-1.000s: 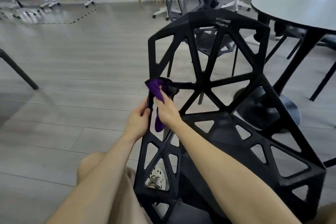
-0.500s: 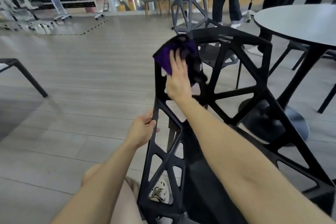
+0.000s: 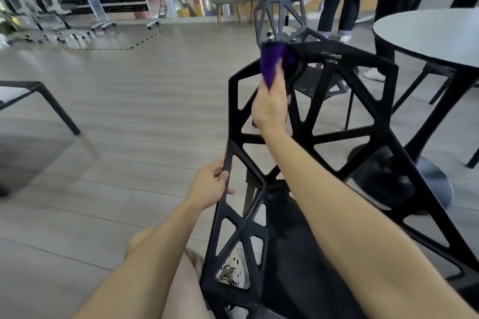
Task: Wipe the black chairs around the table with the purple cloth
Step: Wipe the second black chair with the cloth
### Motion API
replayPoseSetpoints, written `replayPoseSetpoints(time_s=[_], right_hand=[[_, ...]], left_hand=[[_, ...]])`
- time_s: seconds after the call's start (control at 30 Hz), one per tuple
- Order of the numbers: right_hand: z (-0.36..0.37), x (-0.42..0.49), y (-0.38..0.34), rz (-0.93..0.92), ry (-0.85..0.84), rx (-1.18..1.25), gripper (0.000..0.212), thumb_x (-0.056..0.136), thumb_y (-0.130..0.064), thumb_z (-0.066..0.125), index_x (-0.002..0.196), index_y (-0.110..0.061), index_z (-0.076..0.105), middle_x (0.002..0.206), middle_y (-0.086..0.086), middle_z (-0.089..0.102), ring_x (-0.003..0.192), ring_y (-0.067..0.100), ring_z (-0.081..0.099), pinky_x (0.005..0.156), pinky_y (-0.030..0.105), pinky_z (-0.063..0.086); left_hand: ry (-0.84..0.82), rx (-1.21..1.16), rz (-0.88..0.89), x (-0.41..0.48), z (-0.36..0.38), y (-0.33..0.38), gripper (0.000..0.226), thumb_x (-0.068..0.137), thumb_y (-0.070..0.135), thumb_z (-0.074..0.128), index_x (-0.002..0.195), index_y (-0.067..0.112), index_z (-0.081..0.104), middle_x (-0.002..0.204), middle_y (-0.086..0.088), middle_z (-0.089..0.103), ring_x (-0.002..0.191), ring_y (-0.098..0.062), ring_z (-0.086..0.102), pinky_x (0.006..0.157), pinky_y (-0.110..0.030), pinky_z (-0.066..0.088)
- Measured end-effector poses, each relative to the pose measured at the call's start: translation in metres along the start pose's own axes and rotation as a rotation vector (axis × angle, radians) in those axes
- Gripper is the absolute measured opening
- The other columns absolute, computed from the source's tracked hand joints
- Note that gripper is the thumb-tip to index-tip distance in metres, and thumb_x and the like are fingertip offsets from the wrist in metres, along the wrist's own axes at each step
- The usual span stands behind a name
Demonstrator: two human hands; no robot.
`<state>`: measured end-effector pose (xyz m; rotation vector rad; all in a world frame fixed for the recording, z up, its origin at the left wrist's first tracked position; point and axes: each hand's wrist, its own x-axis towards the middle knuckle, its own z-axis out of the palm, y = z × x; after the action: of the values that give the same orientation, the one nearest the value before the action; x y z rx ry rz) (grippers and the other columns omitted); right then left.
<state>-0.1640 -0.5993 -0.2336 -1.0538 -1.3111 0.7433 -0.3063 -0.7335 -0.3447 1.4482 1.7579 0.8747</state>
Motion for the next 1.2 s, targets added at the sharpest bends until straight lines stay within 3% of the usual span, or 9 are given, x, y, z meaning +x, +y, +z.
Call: replayPoseSetpoints(time_s=[0.13,0.27,0.37,0.43,0.63,0.83,0.93,1.07,1.2], right_hand=[[0.028,0.004,0.04,-0.419,-0.292,-0.488,0.075,0.101,-0.003,0.051,0.17,-0.02,0.027,0.179,0.005,0.018,0.166,0.026,0.008,0.134,0.054,0.009],[0.004,-0.05,0.112,-0.563,-0.446,-0.69,0.078,0.095,-0.005,0.054,0.169,-0.019,0.031,0.171,0.007,0.037,0.161,0.033,0.022,0.134,0.053,0.01],[-0.009,-0.073,0.137,-0.693,-0.497,-0.938,0.056,0.093,-0.014,0.055,0.149,-0.012,0.056,0.142,0.007,0.061,0.143,0.035,0.043,0.133,0.055,0.013],[-0.009,-0.074,0.133,-0.686,-0.496,-0.978,0.047,0.092,-0.017,0.047,0.135,-0.012,0.063,0.129,0.005,0.065,0.136,0.034,0.046,0.133,0.055,0.013],[-0.011,-0.081,0.109,-0.646,-0.567,-1.127,0.055,0.094,-0.022,0.054,0.148,-0.012,0.056,0.136,0.005,0.064,0.143,0.032,0.044,0.133,0.053,0.011],[-0.036,-0.099,0.116,-0.386,-0.682,-1.258,0.051,0.093,-0.023,0.059,0.143,-0.012,0.059,0.138,0.006,0.064,0.145,0.031,0.043,0.133,0.052,0.007],[-0.071,-0.113,0.133,0.057,-0.671,-1.061,0.04,0.098,-0.019,0.05,0.136,-0.014,0.058,0.127,0.012,0.069,0.137,0.034,0.054,0.133,0.049,0.009],[-0.129,-0.111,0.122,0.782,-0.17,-0.159,0.036,0.106,-0.034,0.05,0.13,-0.013,0.066,0.129,0.016,0.071,0.117,0.039,0.067,0.108,0.054,0.053],[-0.174,-0.114,0.089,0.966,0.12,0.595,0.04,0.103,-0.041,0.063,0.133,-0.015,0.069,0.126,0.013,0.078,0.116,0.036,0.073,0.104,0.052,0.057]], left_hand=[[0.0,-0.017,-0.018,0.001,0.0,-0.003,0.058,0.114,0.013,0.038,0.161,0.047,0.04,0.125,0.025,0.068,0.077,-0.018,0.082,0.093,-0.035,0.061],[0.028,-0.056,-0.031,0.004,0.004,-0.008,0.058,0.113,0.011,0.04,0.166,0.034,0.035,0.138,0.009,0.066,0.076,-0.02,0.082,0.093,-0.032,0.061],[0.021,-0.046,0.016,0.005,0.007,-0.006,0.058,0.114,0.009,0.038,0.163,0.039,0.038,0.135,0.006,0.067,0.074,-0.023,0.082,0.097,-0.033,0.06],[0.014,0.004,0.035,0.006,0.005,-0.003,0.056,0.113,0.009,0.038,0.16,0.039,0.041,0.133,0.007,0.068,0.075,-0.023,0.082,0.099,-0.031,0.058],[0.022,0.106,-0.047,0.009,0.003,-0.002,0.055,0.11,0.01,0.042,0.156,0.039,0.045,0.118,0.0,0.076,0.076,-0.019,0.08,0.094,-0.039,0.06],[0.01,0.313,-0.074,0.0,0.003,-0.004,0.069,0.09,0.011,0.045,0.141,0.057,0.039,0.107,-0.001,0.077,0.094,-0.032,0.074,0.087,-0.051,0.062],[0.03,0.445,-0.042,-0.015,0.004,0.008,0.06,0.092,0.013,0.05,0.146,0.039,0.046,0.132,-0.004,0.07,0.116,-0.036,0.066,0.097,-0.048,0.058],[0.097,0.646,0.12,-0.015,0.007,0.033,0.054,0.099,0.02,0.057,0.153,0.02,0.053,0.157,-0.005,0.052,0.143,-0.029,0.049,0.117,-0.046,0.045],[0.006,0.571,0.219,-0.011,0.023,0.08,0.047,0.102,0.02,0.059,0.149,0.019,0.06,0.155,-0.004,0.056,0.141,-0.027,0.054,0.117,-0.04,0.043]])
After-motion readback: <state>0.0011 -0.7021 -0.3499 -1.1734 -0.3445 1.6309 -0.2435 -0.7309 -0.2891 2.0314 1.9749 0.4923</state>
